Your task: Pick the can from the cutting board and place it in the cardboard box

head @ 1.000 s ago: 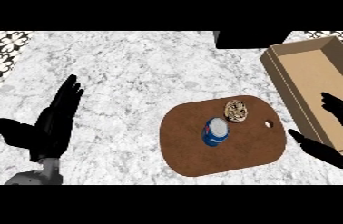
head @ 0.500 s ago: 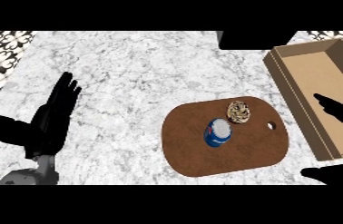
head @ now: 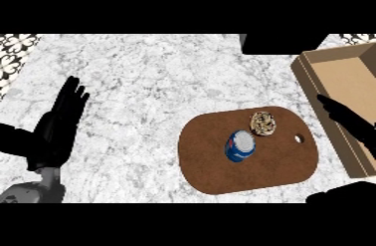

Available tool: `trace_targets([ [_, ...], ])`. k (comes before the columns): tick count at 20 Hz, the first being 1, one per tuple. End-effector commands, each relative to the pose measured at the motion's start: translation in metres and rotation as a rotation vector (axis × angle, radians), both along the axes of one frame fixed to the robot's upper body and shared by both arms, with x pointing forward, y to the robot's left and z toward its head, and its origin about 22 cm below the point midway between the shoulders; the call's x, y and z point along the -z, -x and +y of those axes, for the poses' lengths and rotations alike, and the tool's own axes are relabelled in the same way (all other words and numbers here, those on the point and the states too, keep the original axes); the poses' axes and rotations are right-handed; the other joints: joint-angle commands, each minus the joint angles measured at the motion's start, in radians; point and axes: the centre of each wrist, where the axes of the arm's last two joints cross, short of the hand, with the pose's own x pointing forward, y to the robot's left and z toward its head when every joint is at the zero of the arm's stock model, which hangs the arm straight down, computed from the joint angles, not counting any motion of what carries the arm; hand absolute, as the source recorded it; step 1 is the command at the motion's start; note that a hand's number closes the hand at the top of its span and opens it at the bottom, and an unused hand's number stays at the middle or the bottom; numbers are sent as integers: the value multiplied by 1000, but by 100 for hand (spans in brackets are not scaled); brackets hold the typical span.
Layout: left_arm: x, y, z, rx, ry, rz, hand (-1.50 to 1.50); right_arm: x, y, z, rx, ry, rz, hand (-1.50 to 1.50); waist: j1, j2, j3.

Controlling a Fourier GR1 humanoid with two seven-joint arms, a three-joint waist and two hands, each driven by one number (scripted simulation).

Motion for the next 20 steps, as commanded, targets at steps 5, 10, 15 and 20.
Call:
trace_targets([
  [5,14,15,-7,7,-3,-2,0,-2,-3,46,32,60,65,-150,2,-1,1],
  [10,2,-2,7,-13,8,14,0,29,2,52,30,21,109,-150,-5,0,1],
  [15,-22,-10,-17,-1,2,-6,0,27,-19,57,26,32,101,-150,-3,0,1],
  [20,-8,-3,-10,14,10,18,0,58,-45,86,55,61,80,-150,5,1,1],
])
